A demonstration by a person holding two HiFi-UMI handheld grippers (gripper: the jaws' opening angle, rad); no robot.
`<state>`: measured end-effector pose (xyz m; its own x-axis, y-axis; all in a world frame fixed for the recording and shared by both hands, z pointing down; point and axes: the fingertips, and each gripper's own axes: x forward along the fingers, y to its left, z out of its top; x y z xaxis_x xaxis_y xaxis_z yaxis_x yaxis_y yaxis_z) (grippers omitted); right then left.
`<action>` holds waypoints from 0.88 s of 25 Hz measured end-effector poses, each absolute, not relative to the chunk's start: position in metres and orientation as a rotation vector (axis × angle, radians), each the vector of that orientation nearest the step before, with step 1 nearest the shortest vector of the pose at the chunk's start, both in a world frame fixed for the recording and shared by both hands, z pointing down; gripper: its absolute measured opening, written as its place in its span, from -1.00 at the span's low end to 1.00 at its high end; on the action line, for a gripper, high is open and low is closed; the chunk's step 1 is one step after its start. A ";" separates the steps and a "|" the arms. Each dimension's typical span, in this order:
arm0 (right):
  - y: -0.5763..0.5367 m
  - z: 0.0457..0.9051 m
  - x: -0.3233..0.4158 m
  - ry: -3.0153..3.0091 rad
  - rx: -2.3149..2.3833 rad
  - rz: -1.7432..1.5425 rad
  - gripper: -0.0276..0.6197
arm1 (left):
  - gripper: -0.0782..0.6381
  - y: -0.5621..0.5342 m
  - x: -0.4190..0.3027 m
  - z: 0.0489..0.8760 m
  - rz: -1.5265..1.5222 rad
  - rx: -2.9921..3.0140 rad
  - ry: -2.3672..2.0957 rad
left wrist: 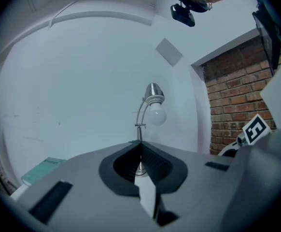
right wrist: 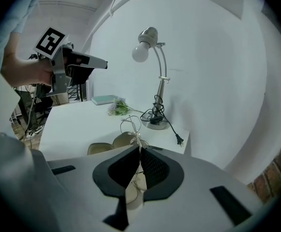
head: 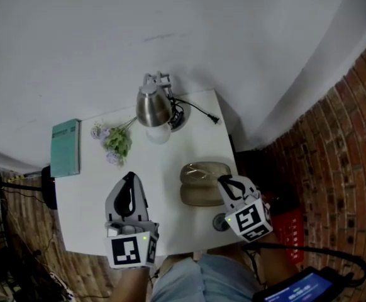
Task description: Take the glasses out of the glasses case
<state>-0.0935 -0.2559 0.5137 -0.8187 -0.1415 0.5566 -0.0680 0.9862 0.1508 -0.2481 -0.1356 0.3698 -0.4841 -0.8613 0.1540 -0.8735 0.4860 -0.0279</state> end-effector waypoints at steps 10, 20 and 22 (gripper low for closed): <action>-0.275 0.458 -0.100 -2.644 0.254 -0.213 -0.82 | -0.76 -0.138 -0.245 0.336 0.127 1.577 -2.664; -0.294 0.385 -0.101 -2.797 0.418 -0.218 -0.82 | -0.76 -0.142 -0.245 0.293 0.087 1.648 -2.738; -0.299 0.366 -0.100 -2.837 0.456 -0.232 -0.82 | -0.76 -0.145 -0.245 0.284 0.076 1.665 -2.755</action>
